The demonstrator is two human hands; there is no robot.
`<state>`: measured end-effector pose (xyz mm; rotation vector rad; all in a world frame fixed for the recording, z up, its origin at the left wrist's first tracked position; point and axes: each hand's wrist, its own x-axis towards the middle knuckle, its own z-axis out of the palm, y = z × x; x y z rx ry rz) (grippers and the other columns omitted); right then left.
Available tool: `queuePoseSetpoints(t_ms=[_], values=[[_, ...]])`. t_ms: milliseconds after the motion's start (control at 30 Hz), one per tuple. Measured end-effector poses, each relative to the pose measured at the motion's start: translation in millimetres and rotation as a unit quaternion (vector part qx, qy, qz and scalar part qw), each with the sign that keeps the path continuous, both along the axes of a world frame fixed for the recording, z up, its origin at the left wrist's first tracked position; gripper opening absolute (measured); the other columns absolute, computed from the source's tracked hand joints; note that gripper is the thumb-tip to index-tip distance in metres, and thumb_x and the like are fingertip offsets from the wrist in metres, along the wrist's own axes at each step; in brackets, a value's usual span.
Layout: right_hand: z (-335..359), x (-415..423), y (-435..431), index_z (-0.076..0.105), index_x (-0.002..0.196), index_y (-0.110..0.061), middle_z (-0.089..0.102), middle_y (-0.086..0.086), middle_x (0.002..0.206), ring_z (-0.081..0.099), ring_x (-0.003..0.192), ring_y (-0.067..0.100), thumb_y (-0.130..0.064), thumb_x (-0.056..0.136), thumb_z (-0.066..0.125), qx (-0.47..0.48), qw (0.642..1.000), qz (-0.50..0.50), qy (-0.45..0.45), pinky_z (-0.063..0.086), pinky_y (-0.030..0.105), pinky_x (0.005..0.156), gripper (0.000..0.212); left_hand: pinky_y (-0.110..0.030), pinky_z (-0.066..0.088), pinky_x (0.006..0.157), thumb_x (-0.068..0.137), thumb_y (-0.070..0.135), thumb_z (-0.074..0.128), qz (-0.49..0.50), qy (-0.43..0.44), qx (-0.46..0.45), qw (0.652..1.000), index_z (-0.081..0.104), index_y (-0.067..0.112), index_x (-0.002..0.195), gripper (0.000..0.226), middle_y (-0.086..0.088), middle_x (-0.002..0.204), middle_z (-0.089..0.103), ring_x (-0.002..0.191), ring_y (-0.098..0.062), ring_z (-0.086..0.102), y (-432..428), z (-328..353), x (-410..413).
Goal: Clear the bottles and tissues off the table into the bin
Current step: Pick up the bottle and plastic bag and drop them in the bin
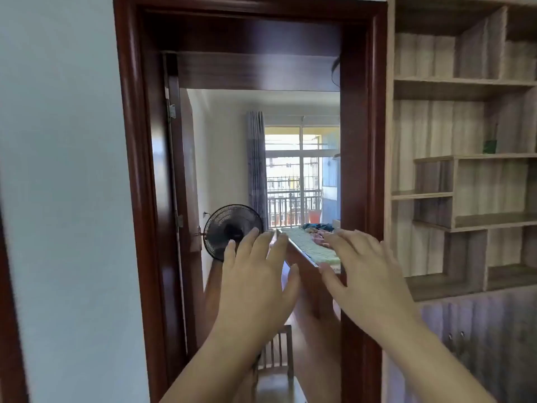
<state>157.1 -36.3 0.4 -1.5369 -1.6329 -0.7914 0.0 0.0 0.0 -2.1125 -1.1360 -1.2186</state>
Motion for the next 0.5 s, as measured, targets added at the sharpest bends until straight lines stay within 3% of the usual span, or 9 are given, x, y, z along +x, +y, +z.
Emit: queuePoseSetpoints(t_ms=[200, 333, 500], values=[[-6.7, 36.2, -25.3, 0.062, 0.110, -0.009, 0.065, 0.012, 0.107, 0.059, 0.100, 0.035, -0.036, 0.078, 0.040, 0.025, 0.997, -0.079, -0.006, 0.048, 0.053, 0.081, 0.047, -0.053, 0.043, 0.091, 0.077, 0.035, 0.040, -0.096, -0.014, 0.033, 0.995, 0.064, 0.010, 0.109, 0.047, -0.010, 0.111, 0.067, 0.108, -0.032, 0.059, -2.1, -8.4, 40.2], [-11.6, 60.6, -53.6, 0.062, 0.111, -0.009, 0.065, 0.014, 0.107, 0.059, 0.101, 0.035, -0.037, 0.079, 0.038, 0.017, 0.989, -0.147, -0.006, 0.046, 0.054, 0.083, 0.049, -0.040, 0.026, 0.095, 0.078, 0.036, 0.040, -0.154, -0.023, 0.033, 0.987, 0.065, 0.010, 0.109, 0.047, -0.009, 0.111, 0.066, 0.110, -0.030, 0.057, -11.3, -15.1, 72.9], [-21.2, 95.0, -97.2, 0.060, 0.112, -0.007, 0.063, 0.017, 0.110, 0.057, 0.105, 0.036, -0.036, 0.079, 0.039, -0.004, 0.981, -0.195, 0.004, 0.046, 0.058, 0.084, 0.049, -0.053, 0.043, 0.094, 0.079, 0.036, 0.040, -0.233, -0.013, 0.007, 0.972, 0.062, 0.009, 0.113, 0.048, -0.010, 0.114, 0.064, 0.113, -0.031, 0.056, -31.5, -21.2, 121.4]])
